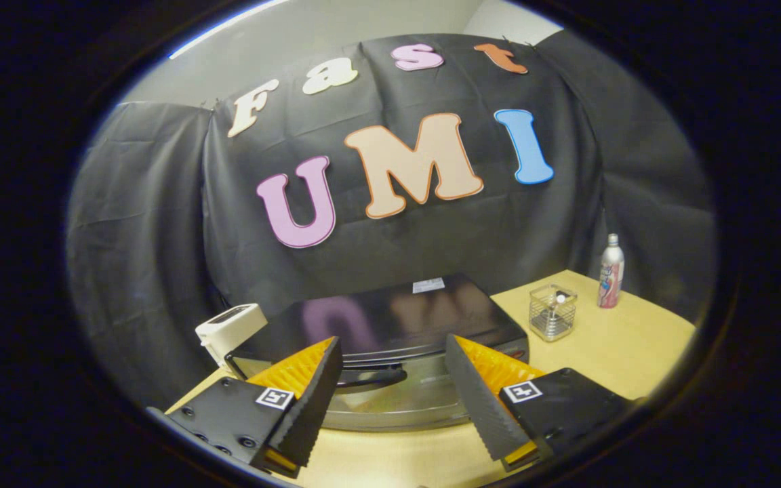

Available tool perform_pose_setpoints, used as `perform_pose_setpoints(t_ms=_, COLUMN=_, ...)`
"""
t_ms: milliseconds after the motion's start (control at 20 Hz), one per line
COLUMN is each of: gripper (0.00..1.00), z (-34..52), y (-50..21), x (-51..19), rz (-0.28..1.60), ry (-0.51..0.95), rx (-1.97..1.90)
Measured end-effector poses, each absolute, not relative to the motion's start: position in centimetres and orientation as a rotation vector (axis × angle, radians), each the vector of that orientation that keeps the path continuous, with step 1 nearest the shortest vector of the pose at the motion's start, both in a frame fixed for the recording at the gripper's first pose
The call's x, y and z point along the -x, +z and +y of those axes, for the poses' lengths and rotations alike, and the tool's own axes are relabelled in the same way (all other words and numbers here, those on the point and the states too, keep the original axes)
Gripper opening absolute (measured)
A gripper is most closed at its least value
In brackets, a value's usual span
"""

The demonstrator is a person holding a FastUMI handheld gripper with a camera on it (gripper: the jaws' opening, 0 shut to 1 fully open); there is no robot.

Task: Open the toaster oven, put the food inside, and close the toaster oven door.

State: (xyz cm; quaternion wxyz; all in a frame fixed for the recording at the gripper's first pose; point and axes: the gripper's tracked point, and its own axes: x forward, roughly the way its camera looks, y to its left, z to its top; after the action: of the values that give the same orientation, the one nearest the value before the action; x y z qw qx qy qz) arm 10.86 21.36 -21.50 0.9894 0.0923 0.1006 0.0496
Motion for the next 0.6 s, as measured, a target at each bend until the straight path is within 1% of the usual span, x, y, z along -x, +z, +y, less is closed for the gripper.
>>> perform_pose_setpoints(t_ms=600, gripper=0.96, z=16.3, y=-9.8, x=-7.9, rz=0.146, ry=0.086, rx=0.010)
